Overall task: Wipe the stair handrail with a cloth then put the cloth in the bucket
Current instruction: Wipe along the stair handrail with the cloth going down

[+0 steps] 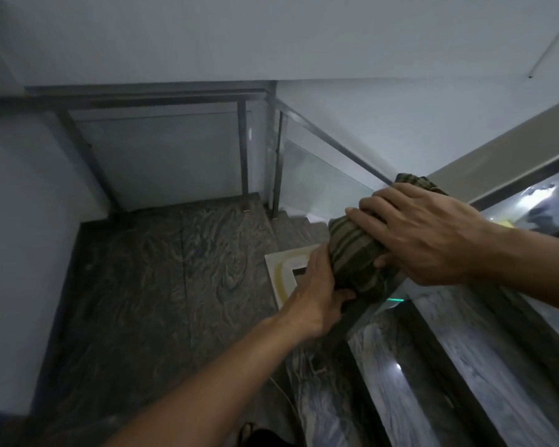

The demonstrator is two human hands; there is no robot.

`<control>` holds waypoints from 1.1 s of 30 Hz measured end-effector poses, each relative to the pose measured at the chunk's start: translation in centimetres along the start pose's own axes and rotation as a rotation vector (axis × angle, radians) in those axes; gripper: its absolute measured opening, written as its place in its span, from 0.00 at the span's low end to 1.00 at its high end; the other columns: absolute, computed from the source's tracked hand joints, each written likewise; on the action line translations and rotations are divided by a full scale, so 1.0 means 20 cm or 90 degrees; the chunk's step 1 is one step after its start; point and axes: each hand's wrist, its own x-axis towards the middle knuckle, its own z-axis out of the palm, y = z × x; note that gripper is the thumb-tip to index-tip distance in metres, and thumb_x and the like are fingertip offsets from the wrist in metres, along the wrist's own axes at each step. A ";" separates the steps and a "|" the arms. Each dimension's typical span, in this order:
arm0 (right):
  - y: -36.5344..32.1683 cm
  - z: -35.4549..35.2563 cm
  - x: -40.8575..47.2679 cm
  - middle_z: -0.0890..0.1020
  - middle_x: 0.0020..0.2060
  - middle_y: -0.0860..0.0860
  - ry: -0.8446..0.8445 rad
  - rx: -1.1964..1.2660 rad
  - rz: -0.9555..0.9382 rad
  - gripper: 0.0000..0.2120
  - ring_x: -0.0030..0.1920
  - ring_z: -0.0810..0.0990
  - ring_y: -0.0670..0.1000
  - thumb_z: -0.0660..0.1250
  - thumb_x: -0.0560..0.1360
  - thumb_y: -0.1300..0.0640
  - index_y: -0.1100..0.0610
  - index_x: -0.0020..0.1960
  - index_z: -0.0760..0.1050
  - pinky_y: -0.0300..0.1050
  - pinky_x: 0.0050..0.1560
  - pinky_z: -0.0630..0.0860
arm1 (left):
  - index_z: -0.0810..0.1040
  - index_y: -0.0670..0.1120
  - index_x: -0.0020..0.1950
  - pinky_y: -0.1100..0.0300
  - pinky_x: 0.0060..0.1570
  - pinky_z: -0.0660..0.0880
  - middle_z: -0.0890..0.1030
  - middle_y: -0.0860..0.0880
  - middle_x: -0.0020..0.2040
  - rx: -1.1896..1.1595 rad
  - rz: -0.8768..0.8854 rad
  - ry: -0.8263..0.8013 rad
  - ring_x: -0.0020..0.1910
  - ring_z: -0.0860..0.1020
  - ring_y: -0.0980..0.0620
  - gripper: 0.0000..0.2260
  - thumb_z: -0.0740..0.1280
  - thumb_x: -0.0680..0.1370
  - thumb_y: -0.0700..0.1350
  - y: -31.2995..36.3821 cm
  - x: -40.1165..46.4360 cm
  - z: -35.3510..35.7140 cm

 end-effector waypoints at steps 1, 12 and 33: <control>0.00 0.00 0.00 0.77 0.60 0.60 -0.001 0.001 0.001 0.34 0.57 0.77 0.60 0.48 0.74 0.37 0.60 0.71 0.63 0.57 0.61 0.74 | 0.54 0.47 0.74 0.55 0.67 0.67 0.65 0.47 0.68 -0.013 0.004 -0.003 0.65 0.66 0.52 0.36 0.71 0.72 0.44 -0.01 0.00 0.01; -0.09 0.01 0.04 0.74 0.63 0.62 -0.019 -0.015 0.014 0.34 0.60 0.75 0.62 0.46 0.75 0.40 0.61 0.72 0.60 0.59 0.63 0.71 | 0.48 0.50 0.76 0.66 0.68 0.59 0.60 0.51 0.70 -0.096 0.083 -0.039 0.67 0.59 0.59 0.36 0.68 0.75 0.46 -0.16 -0.02 0.07; -0.59 0.14 0.15 0.48 0.71 0.77 -0.194 -0.336 0.035 0.30 0.71 0.44 0.78 0.50 0.79 0.56 0.75 0.71 0.46 0.73 0.67 0.33 | 0.65 0.43 0.73 0.55 0.69 0.67 0.72 0.41 0.69 0.058 0.112 -0.193 0.67 0.72 0.47 0.24 0.58 0.79 0.51 -0.54 -0.04 -0.09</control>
